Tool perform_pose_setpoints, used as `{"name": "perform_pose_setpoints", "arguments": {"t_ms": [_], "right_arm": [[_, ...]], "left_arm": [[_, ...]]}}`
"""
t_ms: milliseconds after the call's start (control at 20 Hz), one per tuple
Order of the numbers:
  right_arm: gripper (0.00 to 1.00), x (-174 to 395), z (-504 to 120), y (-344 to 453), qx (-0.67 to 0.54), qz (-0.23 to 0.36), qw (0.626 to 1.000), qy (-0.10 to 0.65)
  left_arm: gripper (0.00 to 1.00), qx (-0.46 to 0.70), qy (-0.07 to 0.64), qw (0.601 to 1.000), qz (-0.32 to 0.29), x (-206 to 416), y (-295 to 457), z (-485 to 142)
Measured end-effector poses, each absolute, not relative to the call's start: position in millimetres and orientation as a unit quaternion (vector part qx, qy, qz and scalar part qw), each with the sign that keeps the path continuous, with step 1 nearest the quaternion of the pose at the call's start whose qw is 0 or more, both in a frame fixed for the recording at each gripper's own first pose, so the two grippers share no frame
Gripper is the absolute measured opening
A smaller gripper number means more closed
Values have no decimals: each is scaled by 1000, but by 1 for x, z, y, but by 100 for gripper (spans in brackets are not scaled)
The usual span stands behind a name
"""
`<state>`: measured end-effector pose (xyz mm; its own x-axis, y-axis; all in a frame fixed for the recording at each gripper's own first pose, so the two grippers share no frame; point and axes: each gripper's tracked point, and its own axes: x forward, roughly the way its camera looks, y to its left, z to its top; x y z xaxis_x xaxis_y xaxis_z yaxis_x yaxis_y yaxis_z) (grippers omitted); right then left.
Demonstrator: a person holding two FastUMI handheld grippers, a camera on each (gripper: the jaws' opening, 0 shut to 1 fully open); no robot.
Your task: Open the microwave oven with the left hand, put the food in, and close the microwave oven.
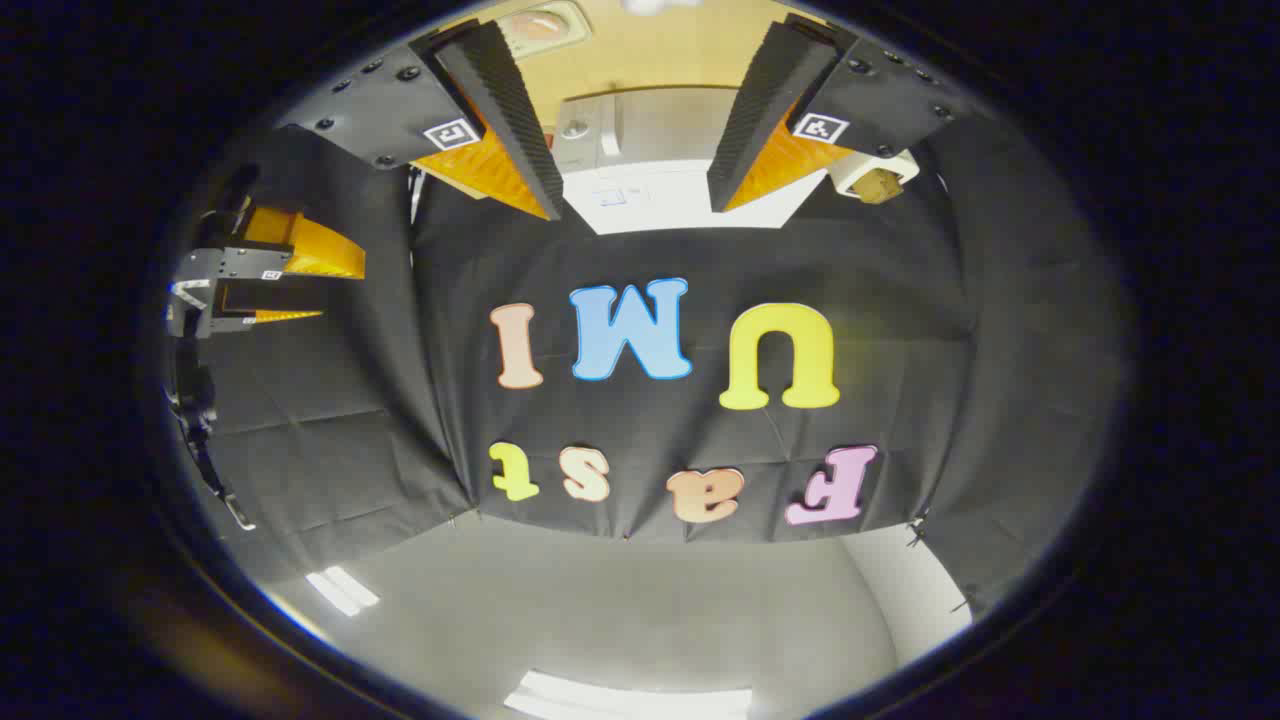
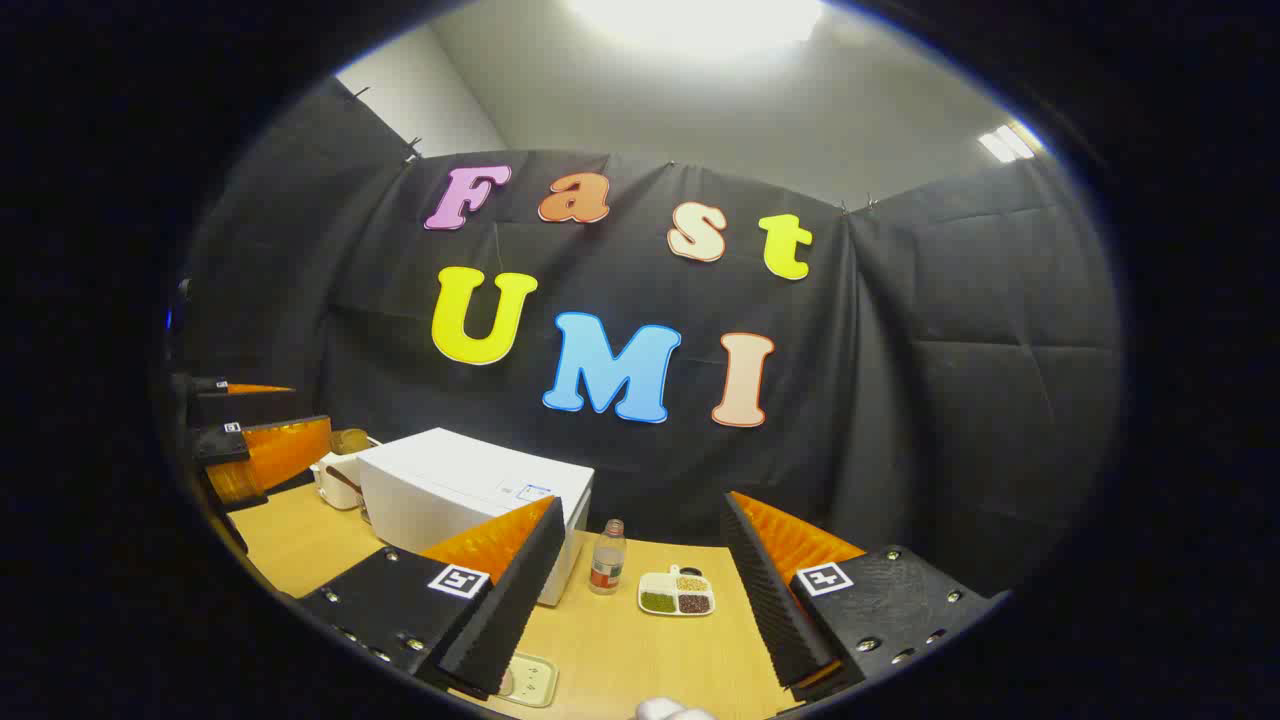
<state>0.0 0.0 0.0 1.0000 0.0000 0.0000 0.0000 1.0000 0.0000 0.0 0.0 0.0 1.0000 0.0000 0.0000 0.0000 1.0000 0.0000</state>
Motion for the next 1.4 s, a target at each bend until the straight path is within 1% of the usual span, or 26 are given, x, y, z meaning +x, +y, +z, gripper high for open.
{"name": "perform_pose_setpoints", "arguments": {"t_ms": [150,200,250,300,350,500,600,700,900,1000,1200,1300,1350,1400], "right_arm": [[96,4,-2,24,10,29,1000,-2],[96,5,-2,26,5,25,1000,-3],[96,7,-8,25,2,20,1000,-1],[96,5,-11,30,8,20,1000,2],[96,3,-13,36,17,19,1000,2],[96,-1,-16,40,32,10,999,7],[96,-4,-14,37,41,-1,999,4],[96,-8,-15,34,56,-11,998,4],[96,-11,-11,22,73,-30,997,-3],[96,-11,-14,22,74,-30,997,1],[96,-9,-11,16,82,-27,996,2],[96,-8,-8,14,84,-24,996,6],[96,-8,-5,10,82,-24,996,6],[96,-8,0,7,81,-23,996,6]], "left_arm": [[99,8,4,999,36,-6,20,4],[99,9,7,999,47,-6,26,3],[97,9,8,998,55,-7,33,4],[95,11,9,998,55,-7,35,3],[99,14,11,998,58,-7,40,3],[99,12,17,998,56,-9,48,0],[95,12,17,998,57,-9,52,0],[99,16,18,998,54,-12,52,0],[100,13,22,998,52,-12,52,-4],[100,13,23,998,54,-10,53,-9],[99,11,25,997,66,5,55,-34],[99,-1,25,998,60,16,43,-60],[95,-5,34,998,58,24,37,-75],[95,-6,39,998,53,34,26,-90]]}}
